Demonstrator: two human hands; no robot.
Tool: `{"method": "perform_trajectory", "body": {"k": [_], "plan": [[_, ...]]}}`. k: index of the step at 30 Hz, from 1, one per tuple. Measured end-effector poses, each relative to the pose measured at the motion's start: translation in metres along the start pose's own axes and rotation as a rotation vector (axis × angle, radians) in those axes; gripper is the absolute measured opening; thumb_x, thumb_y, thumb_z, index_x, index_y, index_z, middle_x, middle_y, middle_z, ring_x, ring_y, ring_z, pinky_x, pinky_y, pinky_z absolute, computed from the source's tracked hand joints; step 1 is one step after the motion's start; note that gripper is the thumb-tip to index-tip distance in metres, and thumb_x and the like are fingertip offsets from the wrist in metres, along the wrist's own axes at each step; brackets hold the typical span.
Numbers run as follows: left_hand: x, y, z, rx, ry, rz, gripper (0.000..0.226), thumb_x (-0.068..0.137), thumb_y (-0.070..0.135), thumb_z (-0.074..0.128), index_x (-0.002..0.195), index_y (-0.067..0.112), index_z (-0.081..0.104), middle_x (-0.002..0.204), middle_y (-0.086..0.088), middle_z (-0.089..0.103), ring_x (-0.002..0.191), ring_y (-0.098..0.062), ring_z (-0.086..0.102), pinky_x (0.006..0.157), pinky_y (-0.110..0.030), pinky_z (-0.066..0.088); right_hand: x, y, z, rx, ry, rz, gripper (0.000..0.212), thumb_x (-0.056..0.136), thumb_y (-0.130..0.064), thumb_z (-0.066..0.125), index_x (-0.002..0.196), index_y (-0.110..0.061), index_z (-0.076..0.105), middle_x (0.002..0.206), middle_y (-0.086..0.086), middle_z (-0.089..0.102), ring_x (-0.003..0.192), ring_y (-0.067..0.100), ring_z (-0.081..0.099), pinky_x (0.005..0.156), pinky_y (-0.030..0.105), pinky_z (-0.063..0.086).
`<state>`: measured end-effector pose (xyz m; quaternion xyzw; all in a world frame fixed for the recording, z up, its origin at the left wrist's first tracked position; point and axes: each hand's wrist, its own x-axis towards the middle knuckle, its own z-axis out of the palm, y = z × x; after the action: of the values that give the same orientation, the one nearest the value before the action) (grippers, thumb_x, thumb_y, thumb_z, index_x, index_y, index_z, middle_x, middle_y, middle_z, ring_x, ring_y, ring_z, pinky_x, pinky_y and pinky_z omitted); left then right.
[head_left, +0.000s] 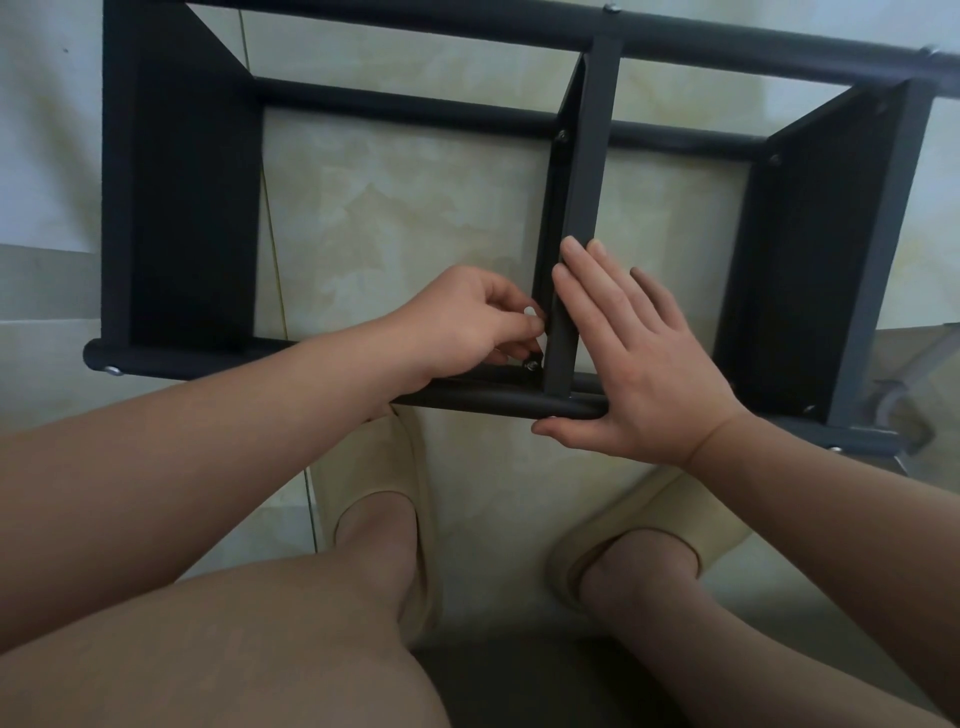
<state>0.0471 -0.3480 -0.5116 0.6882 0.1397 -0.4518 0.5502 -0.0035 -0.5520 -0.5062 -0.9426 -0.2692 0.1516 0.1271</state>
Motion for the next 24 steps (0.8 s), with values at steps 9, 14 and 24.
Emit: {"method": "perform_trajectory", "body": {"k": [9, 14, 24], "plan": [[-0.0039, 0.0067, 0.0005, -0.125, -0.045, -0.095, 0.009, 0.096, 0.015, 0.065, 0.09, 0.009, 0.067, 0.073, -0.001, 0.073, 0.074, -0.013, 0.071, 0.068, -0.024, 0.057, 0.0003, -0.0002, -0.0008, 0.002, -0.006, 0.002, 0.115, 0.082, -0.08, 0.051, 0.16, -0.003, 0.018, 0.17, 0.011, 0.006, 0.157, 0.025, 0.002, 0.123, 0.055, 0.019], [-0.0042, 0.008, -0.0019, -0.133, -0.096, -0.141, 0.011, 0.099, 0.013, 0.061, 0.089, 0.008, 0.065, 0.071, -0.002, 0.074, 0.071, -0.013, 0.072, 0.072, -0.025, 0.06, 0.0003, 0.0001, -0.0003, -0.003, -0.012, 0.002, 0.115, 0.082, -0.081, 0.05, 0.161, -0.004, 0.016, 0.17, 0.01, 0.004, 0.157, 0.025, 0.0, 0.124, 0.055, 0.018], [-0.0035, 0.0068, -0.0053, -0.039, -0.12, -0.094, 0.016, 0.101, 0.01, 0.056, 0.087, 0.008, 0.065, 0.073, -0.001, 0.073, 0.078, -0.015, 0.071, 0.082, -0.028, 0.06, 0.0005, 0.0001, -0.0005, 0.002, -0.011, 0.001, 0.116, 0.082, -0.081, 0.052, 0.161, -0.003, 0.016, 0.17, 0.01, 0.005, 0.157, 0.025, 0.001, 0.123, 0.055, 0.019]]}}
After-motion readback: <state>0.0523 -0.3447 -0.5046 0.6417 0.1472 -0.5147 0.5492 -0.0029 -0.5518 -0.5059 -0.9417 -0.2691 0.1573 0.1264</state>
